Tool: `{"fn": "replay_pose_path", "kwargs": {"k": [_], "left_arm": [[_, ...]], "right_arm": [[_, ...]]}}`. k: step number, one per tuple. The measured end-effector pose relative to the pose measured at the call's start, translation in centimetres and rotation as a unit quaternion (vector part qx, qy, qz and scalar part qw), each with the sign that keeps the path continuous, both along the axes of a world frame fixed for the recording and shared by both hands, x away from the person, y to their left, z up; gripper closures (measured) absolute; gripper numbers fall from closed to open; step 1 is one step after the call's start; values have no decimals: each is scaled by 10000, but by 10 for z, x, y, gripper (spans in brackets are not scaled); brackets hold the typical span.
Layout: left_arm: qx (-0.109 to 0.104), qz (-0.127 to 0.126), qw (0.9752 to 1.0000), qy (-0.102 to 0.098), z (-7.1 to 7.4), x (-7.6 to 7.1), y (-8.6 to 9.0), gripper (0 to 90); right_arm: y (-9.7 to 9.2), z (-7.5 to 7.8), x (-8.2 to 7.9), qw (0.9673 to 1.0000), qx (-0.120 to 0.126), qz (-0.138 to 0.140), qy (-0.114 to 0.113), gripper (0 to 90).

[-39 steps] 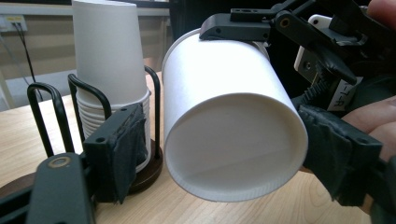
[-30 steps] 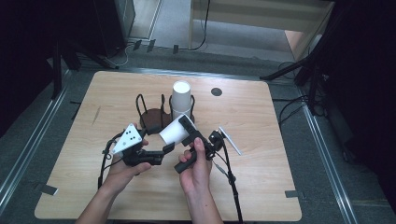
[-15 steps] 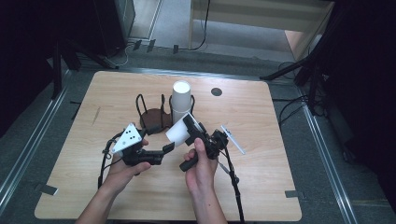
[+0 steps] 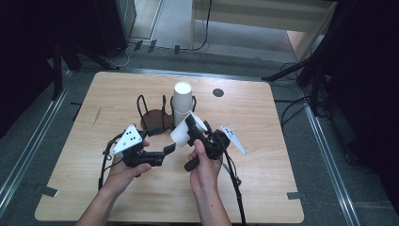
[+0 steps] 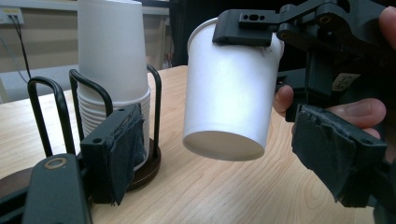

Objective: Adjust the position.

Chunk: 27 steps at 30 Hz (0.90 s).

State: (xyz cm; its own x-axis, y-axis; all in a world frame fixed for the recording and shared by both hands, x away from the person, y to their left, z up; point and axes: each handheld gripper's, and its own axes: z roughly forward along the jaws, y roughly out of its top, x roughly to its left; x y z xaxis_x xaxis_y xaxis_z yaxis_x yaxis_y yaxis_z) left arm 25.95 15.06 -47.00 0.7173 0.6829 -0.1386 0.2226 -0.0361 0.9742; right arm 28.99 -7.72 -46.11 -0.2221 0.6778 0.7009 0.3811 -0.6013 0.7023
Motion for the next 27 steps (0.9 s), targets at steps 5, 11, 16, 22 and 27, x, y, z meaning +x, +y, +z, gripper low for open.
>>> {"fn": "replay_pose_path", "kwargs": {"k": [5, 11, 16, 22, 27], "left_arm": [[0, -5, 10000, 1, 0, 0, 0, 175], [19, -6, 10000, 12, -1, 1, 0, 176], [-1, 29, 10000, 14, -1, 1, 0, 176], [-29, 43, 10000, 16, 0, 2, 1, 176], [-2, 38, 10000, 29, -1, 2, 1, 176]], "right_arm": [[0, 2, 0, 9993, -305, -79, -186, 249], [-1, 4, -1, 9963, -749, -196, -382, 249], [-4, 4, -1, 9929, -1056, -302, -451, 247], [-8, 6, 1, 9871, -1412, -417, -629, 247], [-10, 7, 2, 9792, -1805, -542, -755, 247]]}}
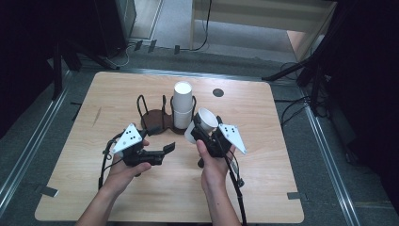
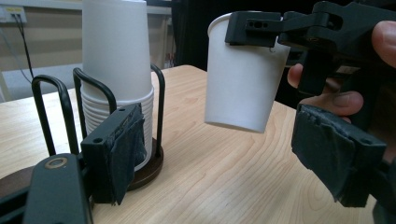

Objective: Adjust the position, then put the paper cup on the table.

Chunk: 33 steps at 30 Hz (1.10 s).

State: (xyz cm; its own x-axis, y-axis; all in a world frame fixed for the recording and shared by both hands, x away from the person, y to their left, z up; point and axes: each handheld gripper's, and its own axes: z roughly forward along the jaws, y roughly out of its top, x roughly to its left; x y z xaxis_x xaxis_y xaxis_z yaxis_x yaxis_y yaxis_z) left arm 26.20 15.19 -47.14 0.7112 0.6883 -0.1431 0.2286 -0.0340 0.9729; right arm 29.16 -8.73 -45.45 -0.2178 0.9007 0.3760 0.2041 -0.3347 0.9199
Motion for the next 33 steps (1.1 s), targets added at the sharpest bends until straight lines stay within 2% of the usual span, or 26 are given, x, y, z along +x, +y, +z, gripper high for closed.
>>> {"fn": "replay_pose_path", "kwargs": {"k": [3, 8, 18, 26, 33], "left_arm": [[-12, 17, 10000, 20, 0, 0, 1, 176], [-32, 62, 10000, 27, 0, 0, 4, 176], [-32, 110, 9999, 53, -1, 2, 8, 177], [-44, 242, 9997, 76, -2, 3, 14, 181], [-7, 422, 9990, 133, -5, 4, 26, 191]], "right_arm": [[0, 0, 0, 9996, -257, -20, -141, 246], [-1, 1, 0, 9984, -505, -34, -254, 246], [-14, 0, 8, 9966, -756, -224, -242, 241], [-26, -3, 17, 9944, -954, -400, -230, 242], [-35, -4, 26, 9918, -1134, -415, -414, 248]]}}
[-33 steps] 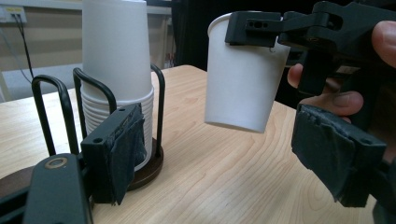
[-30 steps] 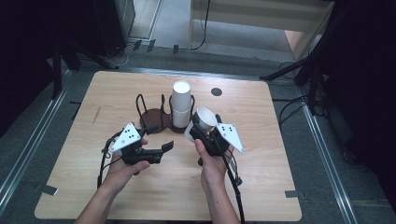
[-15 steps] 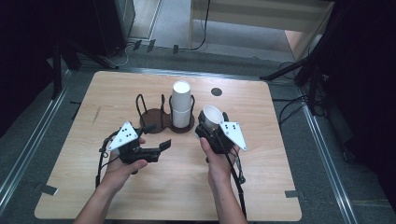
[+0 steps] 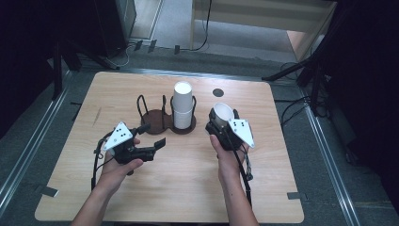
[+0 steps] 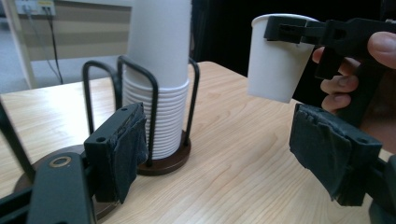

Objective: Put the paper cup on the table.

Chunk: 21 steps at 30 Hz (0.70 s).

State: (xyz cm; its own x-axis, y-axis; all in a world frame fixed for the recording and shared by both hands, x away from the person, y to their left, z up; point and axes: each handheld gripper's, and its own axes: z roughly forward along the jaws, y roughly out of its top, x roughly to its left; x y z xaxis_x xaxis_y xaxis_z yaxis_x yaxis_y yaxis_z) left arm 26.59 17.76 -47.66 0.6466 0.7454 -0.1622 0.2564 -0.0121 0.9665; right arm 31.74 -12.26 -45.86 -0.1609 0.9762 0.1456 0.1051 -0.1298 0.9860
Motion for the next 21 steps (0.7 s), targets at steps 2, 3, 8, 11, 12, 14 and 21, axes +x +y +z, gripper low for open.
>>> {"fn": "replay_pose_path", "kwargs": {"k": [2, 3, 8, 11, 12, 14, 21], "left_arm": [[14, 68, 10000, 13, 0, 0, 4, 191], [21, 96, 10000, 9, 0, 0, 7, 192], [-21, 238, 9997, 55, 0, 1, 18, 196], [-25, 338, 9994, 98, -3, 1, 26, 197], [-44, 373, 9992, 120, -3, 1, 28, 198], [-57, 436, 9989, 148, -5, 1, 33, 199], [48, 742, 9970, 215, -10, -3, 56, 200]], "right_arm": [[-3, -2, 4, 10000, -29, -20, -5, 250], [-5, -3, 6, 10000, -23, -19, 13, 249], [-13, -9, 18, 9999, -110, 7, 86, 249], [-18, -12, 25, 9999, -153, -38, 4, 248], [-19, -13, 27, 9998, -168, -60, -3, 249], [-22, -16, 31, 9997, -221, -91, -60, 249], [-28, -26, 43, 9984, -544, -107, -138, 249]]}}
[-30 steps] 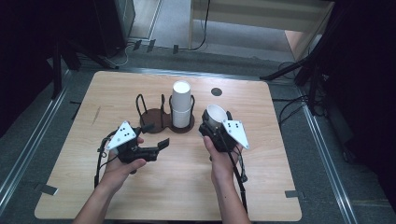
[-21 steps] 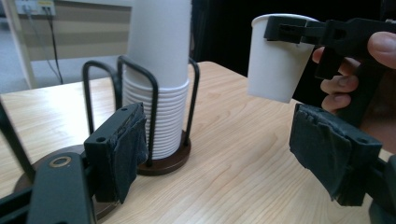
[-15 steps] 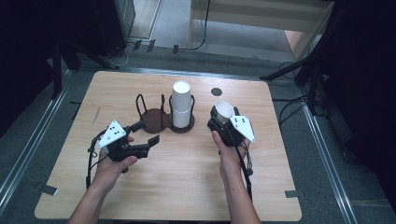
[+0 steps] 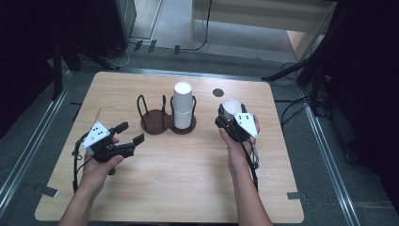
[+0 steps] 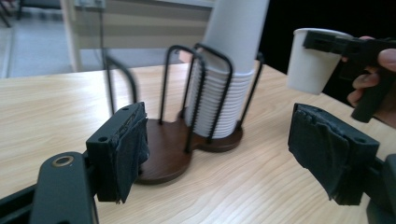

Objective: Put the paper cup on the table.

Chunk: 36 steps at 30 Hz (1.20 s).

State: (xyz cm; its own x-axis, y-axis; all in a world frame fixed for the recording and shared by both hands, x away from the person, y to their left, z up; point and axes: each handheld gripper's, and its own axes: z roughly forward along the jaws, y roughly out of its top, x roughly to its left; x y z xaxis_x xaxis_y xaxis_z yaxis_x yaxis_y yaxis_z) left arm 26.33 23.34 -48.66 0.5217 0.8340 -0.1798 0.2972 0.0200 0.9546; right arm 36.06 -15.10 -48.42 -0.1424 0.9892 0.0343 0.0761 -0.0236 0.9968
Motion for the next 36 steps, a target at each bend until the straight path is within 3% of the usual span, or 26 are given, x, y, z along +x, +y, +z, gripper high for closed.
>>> {"fn": "replay_pose_path", "kwargs": {"k": [7, 11, 18, 24, 26, 28, 30, 33, 36], "left_arm": [[140, 368, 9990, 196, -15, -7, 27, 200], [238, 586, 9979, 156, -23, -12, 43, 199], [-22, 867, 9959, 263, -31, -21, 70, 199], [154, 1306, 9909, 288, -41, -29, 88, 185], [187, 1352, 9901, 323, -45, -32, 93, 181], [52, 1305, 9906, 395, -50, -37, 98, 181], [79, 1272, 9909, 439, -56, -41, 100, 179], [83, 1254, 9914, 356, -57, -45, 103, 180], [-17, 1261, 9912, 396, -58, -44, 107, 179]], "right_arm": [[-4, -6, 11, 9999, -28, -69, -74, 248], [-9, -9, 20, 9998, -89, -148, -61, 248], [-18, -14, 36, 9997, -188, -155, 9, 249], [-24, -24, 51, 9989, -415, -169, 107, 248], [-27, -28, 57, 9985, -480, -209, 127, 248], [-29, -32, 60, 9980, -553, -234, 182, 248], [-31, -35, 64, 9976, -606, -224, 254, 248], [-31, -40, 68, 9970, -674, -206, 315, 248], [-31, -44, 72, 9964, -740, -189, 367, 247]]}}
